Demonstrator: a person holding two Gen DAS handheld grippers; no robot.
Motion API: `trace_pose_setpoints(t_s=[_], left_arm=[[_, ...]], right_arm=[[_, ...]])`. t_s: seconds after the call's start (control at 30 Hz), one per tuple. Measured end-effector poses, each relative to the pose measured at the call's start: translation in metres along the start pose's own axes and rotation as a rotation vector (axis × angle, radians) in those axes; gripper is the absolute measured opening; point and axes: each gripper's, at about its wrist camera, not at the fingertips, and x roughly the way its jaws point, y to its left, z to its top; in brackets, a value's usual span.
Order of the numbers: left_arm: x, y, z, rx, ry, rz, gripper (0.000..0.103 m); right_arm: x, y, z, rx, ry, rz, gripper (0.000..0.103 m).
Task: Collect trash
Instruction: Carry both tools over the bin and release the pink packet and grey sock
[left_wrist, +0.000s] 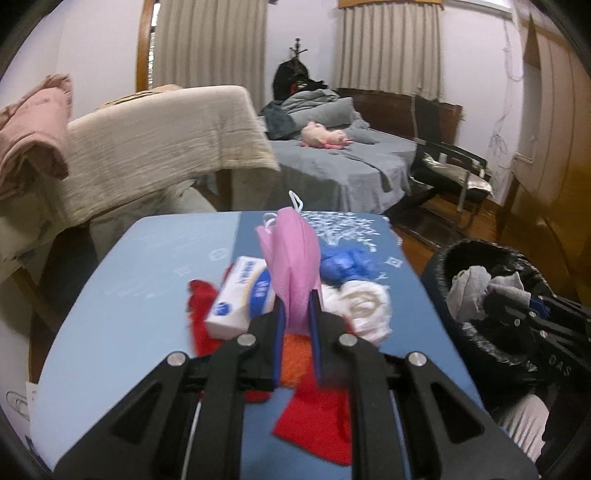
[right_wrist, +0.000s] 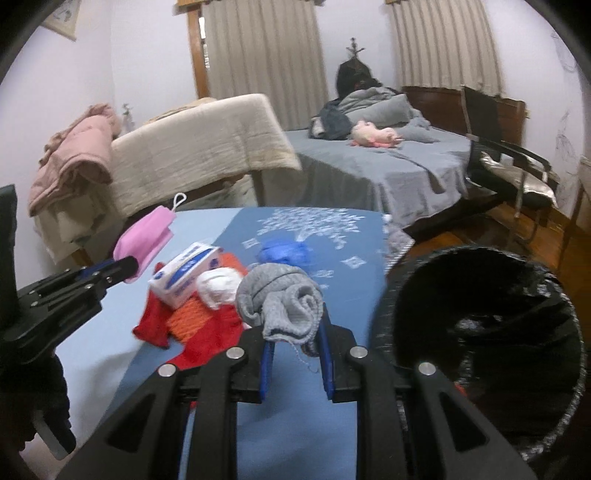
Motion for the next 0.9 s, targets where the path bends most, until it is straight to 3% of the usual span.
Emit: trace_pose_setpoints(t_s=[0.47,0.9], left_arm=[[0.026,-0.099,0.009,0.132,0.013,-0.201,0.012],[0.063,-0.194,0.016,0.198,0.050,-0.382,0.012]], right_arm=[[-0.027,-0.106,-0.009,0.133,-0.016,-0.231,0.021],[-0.042,-0.172,-0.020,0.197,-0.010,-0.363,0.021]])
